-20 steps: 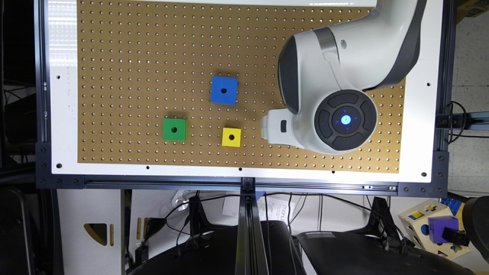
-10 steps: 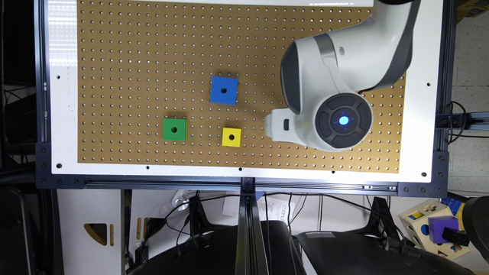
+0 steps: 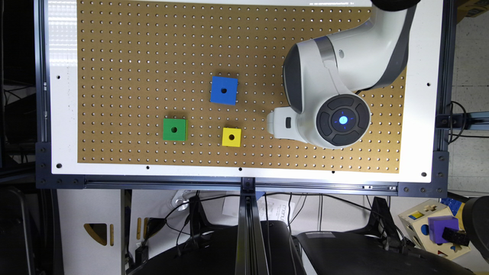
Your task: Pick up pink block.
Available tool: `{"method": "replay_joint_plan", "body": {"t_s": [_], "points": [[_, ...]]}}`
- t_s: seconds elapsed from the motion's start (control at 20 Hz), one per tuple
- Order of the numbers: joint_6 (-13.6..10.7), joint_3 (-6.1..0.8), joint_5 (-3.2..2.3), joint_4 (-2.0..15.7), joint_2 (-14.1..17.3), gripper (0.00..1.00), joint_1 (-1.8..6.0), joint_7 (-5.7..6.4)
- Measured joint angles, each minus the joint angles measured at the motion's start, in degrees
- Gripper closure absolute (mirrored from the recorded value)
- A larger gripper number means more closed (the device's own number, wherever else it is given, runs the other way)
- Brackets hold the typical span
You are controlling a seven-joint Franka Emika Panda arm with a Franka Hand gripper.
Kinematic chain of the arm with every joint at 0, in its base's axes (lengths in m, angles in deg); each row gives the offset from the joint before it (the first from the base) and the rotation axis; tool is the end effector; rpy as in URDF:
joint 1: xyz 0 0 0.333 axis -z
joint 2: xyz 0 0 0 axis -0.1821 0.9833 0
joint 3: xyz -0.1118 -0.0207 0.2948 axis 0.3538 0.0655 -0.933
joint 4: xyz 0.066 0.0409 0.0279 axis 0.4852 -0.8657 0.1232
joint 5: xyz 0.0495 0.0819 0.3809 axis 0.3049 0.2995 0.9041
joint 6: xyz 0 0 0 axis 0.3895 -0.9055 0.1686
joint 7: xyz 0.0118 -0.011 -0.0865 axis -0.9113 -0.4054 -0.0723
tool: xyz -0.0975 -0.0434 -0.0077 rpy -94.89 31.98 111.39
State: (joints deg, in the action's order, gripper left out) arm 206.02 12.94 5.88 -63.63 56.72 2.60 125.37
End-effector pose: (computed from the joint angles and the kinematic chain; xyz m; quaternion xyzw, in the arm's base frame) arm 0.6139 0.1607 0.1780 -0.9280 0.3710 0.0163 0.0286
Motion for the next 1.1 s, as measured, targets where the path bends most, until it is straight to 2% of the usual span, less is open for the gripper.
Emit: {"method": "replay_joint_plan", "body": {"t_s": [0.15,0.2,0.95,1.1], "points": [[0.00,0.00,0.00,0.00,0.00,0.00,0.00,0.00],[-0.01,0.01,0.00,0.00,-0.02,1.00,0.02,-0.01],[-0.01,0.18,0.00,0.00,-0.05,1.00,0.03,-0.01],[-0.39,0.27,-0.01,0.00,-0.91,1.00,0.07,-0.01]]}}
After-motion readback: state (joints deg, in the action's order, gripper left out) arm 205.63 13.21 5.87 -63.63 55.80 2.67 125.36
